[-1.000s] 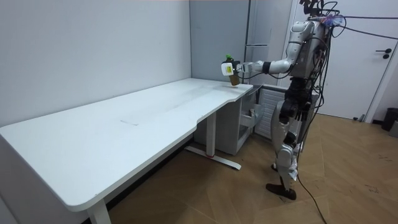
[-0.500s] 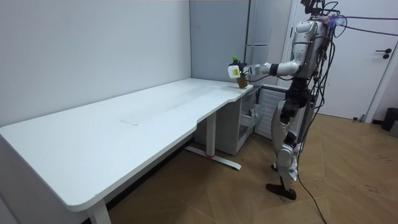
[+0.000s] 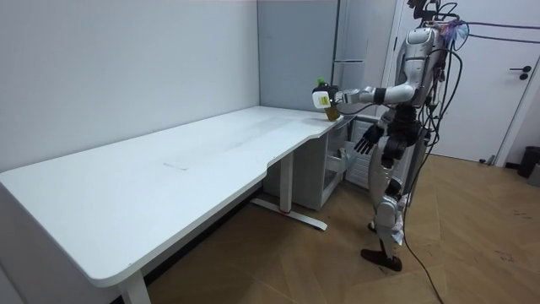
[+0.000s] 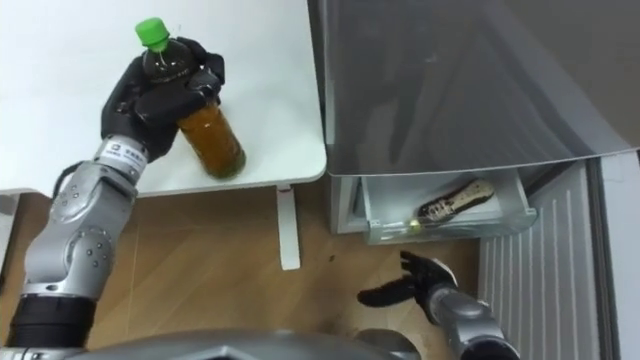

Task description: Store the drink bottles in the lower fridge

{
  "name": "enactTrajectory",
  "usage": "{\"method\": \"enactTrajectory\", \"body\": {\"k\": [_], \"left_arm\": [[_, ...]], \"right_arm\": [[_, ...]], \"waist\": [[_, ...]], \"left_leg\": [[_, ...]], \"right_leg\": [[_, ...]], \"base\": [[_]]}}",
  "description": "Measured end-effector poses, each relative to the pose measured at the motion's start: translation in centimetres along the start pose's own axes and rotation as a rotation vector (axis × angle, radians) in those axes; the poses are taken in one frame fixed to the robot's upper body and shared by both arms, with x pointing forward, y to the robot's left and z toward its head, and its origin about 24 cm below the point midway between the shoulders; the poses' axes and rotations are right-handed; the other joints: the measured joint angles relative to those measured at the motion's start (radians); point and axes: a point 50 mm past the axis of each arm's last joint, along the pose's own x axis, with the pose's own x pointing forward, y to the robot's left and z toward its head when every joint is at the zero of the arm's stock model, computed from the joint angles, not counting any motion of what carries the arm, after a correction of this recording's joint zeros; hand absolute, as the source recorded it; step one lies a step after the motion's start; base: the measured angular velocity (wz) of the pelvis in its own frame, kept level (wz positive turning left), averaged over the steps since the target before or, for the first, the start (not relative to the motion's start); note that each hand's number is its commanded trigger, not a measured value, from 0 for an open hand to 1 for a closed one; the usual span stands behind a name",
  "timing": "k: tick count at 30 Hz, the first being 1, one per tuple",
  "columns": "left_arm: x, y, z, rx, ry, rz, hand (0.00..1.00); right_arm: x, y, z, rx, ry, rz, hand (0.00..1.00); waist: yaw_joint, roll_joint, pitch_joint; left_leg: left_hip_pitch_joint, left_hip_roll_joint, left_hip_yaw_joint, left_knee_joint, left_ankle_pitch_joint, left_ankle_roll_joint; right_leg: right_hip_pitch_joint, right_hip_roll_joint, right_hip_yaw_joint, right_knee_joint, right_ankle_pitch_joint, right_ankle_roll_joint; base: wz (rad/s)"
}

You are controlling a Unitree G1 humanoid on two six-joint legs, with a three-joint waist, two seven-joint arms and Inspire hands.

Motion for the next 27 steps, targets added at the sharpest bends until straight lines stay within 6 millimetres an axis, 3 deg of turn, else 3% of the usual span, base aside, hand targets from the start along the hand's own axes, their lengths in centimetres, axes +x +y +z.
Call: {"method": "enactTrajectory", "body": {"k": [8, 13, 17, 27], "left_arm": [[-0.3, -2.1, -1.8, -0.028, 0.055, -0.121, 1.0], [-0.9, -2.4, -2.7, -0.034, 0.093, -0.151, 1.0], [-1.7, -2.5, -4.0, -0.042, 0.165, -0.165, 1.0], [-1.7, -2.7, -4.1, -0.047, 0.168, -0.201, 1.0]], "right_arm": [[-0.1, 1.4, 3.6, -0.057, -0.144, 0.087, 0.0], [-0.3, 2.4, 5.1, -0.094, -0.205, 0.149, 0.0], [-0.7, 3.7, 6.5, -0.147, -0.25, 0.237, 0.0], [-1.5, 6.1, 8.2, -0.181, -0.331, 0.437, 0.0]], "waist": [[0.003, -0.004, -0.0041], [0.003, -0.011, -0.0048], [0.013, -0.021, -0.0011], [0.026, -0.019, 0.0038]], "left_leg": [[0.005, -0.002, -0.01, 0.009, 0.0, 0.0], [-0.003, -0.003, -0.021, 0.012, 0.0, 0.0], [-0.02, -0.003, -0.028, 0.017, 0.0, 0.0], [-0.031, -0.006, -0.053, 0.016, 0.0, 0.0]], "right_leg": [[0.015, -0.003, -0.012, 0.002, -0.002, 0.0], [0.014, -0.004, -0.022, 0.001, -0.005, 0.0], [0.0, -0.006, -0.034, 0.005, -0.007, -0.001], [0.001, -0.008, -0.05, 0.0, -0.007, -0.001]], "base": [[0.05], [0.06], [0.08], [0.05]]}}
